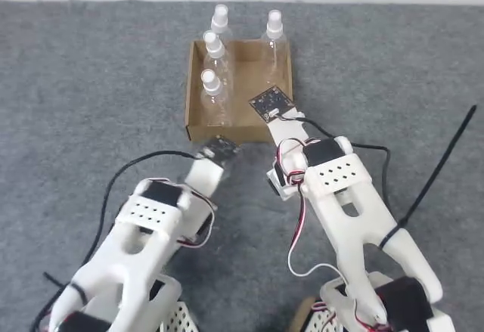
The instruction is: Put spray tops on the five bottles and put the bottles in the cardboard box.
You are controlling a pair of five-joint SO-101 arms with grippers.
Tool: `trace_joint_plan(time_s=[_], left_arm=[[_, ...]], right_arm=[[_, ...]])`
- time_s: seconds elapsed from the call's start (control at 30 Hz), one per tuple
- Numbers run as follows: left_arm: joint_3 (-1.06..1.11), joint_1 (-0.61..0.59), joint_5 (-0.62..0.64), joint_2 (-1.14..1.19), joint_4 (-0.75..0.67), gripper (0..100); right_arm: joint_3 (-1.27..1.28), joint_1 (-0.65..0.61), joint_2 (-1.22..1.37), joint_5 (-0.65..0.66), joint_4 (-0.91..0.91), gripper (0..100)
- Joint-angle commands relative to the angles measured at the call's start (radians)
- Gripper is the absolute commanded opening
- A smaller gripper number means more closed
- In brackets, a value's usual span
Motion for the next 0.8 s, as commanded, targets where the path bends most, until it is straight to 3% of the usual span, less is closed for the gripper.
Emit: trace_joint_plan(time_s=[0.0,0.5,0.77], left_arm=[[-0.048,-0.068,0.002,-0.083,0.014,1],[-0.054,-0.215,0.009,-0.157,-0.015,1],[-0.054,-0.322,0.077,-0.193,-0.061,1]], right_arm=[[0.003,0.012,-0.05,-0.002,-0.031,4.0],[0.003,0.012,-0.05,0.0,-0.033,4.0],[0.003,0.012,-0.05,-0.002,-0.033,4.0]])
